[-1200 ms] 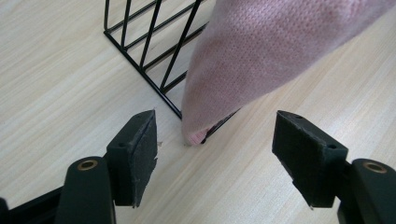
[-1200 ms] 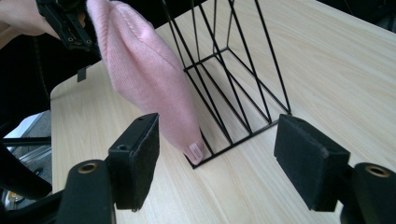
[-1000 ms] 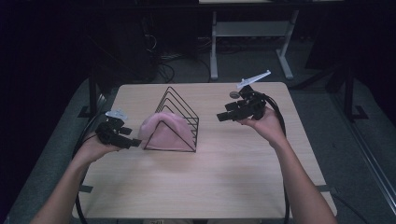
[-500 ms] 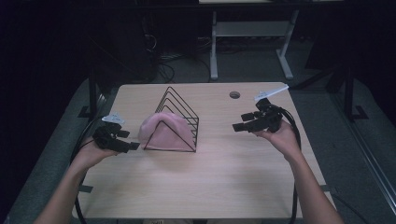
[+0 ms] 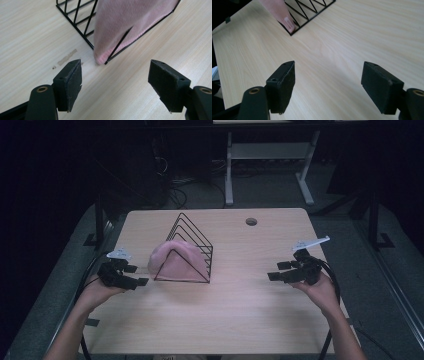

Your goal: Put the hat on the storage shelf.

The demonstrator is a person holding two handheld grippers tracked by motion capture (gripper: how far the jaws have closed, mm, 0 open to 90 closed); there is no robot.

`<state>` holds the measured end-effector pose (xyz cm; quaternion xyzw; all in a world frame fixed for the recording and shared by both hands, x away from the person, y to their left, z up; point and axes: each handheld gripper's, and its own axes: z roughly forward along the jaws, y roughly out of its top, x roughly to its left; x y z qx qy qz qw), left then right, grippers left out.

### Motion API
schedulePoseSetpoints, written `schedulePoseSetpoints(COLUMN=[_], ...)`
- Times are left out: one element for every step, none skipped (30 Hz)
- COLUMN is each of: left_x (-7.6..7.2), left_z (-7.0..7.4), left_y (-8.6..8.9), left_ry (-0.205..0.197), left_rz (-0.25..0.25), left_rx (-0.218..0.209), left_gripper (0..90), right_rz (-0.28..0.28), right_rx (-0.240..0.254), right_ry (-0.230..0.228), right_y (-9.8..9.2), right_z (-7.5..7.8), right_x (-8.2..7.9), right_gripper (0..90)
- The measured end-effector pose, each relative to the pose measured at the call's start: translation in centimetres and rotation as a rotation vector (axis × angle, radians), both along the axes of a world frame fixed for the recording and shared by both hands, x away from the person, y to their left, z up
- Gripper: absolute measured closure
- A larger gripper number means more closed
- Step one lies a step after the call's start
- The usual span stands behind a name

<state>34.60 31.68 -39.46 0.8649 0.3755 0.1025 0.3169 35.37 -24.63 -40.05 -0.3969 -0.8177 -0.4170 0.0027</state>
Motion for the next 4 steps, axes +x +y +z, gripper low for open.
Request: schedulePoseSetpoints(left_x=[-0.2, -0.3, -0.5, -0.7], left_z=[-0.1, -0.2, -0.3, -0.4], left_y=[0.0, 0.0, 0.1, 0.1], left_ry=[-0.005, -0.006, -0.01, -0.014], left_rz=[0.004, 0.003, 0.001, 0.004], left_rx=[-0.006, -0.005, 0.0, 0.0], left_gripper=[27.2, 27.2, 27.2, 27.2], right_rz=[-0.007, -0.019, -0.021, -0.029], right_rx=[-0.001, -0.003, 0.0, 0.003], right_ry=[0.0, -0.004, -0.01, -0.009], right_y=[-0.2, -0.5, -0.7, -0.9], right_z=[-0.1, -0.3, -0.5, -0.6], right_x=[-0.3, -0.7, -1.0, -1.5], right_gripper=[26.2, 25.7, 25.7, 25.4])
